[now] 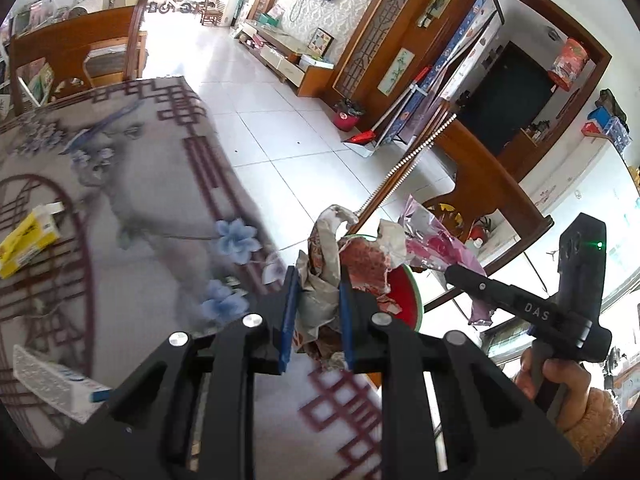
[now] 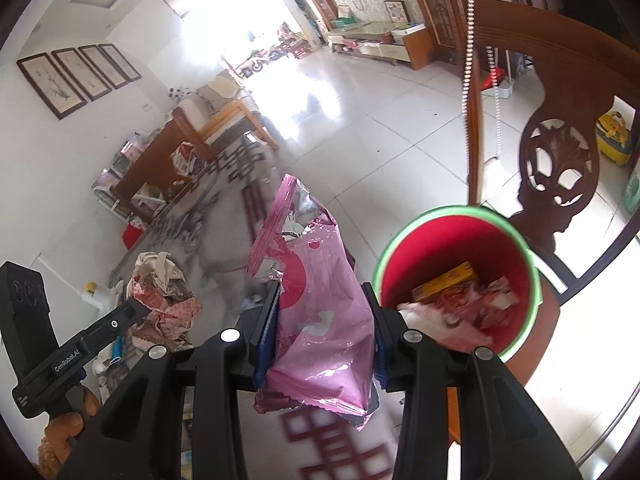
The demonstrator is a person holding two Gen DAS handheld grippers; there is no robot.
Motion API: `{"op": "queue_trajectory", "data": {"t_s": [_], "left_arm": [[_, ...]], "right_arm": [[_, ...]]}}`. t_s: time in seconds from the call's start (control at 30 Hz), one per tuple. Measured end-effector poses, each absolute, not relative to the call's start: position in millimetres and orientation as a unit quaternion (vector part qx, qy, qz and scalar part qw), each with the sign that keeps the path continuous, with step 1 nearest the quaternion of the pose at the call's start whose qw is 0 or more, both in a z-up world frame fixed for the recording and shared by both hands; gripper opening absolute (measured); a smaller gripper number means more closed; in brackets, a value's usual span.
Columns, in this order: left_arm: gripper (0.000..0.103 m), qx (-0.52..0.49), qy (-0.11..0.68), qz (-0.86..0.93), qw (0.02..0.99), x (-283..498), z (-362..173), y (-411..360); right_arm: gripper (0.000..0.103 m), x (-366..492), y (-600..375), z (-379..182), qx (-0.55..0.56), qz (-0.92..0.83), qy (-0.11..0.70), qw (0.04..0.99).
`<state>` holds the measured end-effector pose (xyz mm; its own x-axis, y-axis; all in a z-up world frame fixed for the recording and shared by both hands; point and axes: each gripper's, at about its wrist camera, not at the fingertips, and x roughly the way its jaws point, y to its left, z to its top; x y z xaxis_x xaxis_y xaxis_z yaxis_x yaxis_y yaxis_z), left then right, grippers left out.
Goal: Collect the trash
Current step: 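Open both tools to drop the brown paper and pink bag into the bin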
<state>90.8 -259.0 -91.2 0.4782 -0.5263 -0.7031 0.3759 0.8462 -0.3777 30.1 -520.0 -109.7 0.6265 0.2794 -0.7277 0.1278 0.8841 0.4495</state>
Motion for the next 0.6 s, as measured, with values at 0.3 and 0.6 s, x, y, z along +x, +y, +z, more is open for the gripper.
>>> {"op": "queue_trajectory", "data": {"t_s": [0.3,0.6], "left_arm": [[0.019,-0.063,0.466,-0.294,0.832,114.5,-112.1,-341.0],[0.019,-0.018,0.502,-0.312,0.806,130.2,-146.4,-407.3]], "right_arm": [[0.037,34.8,-588.5,-122.0,0.257,0.015,0.436,0.862],[0.039,43.5,-626.0,-135.1,0.263,0.006,0.445,0.856]]}}
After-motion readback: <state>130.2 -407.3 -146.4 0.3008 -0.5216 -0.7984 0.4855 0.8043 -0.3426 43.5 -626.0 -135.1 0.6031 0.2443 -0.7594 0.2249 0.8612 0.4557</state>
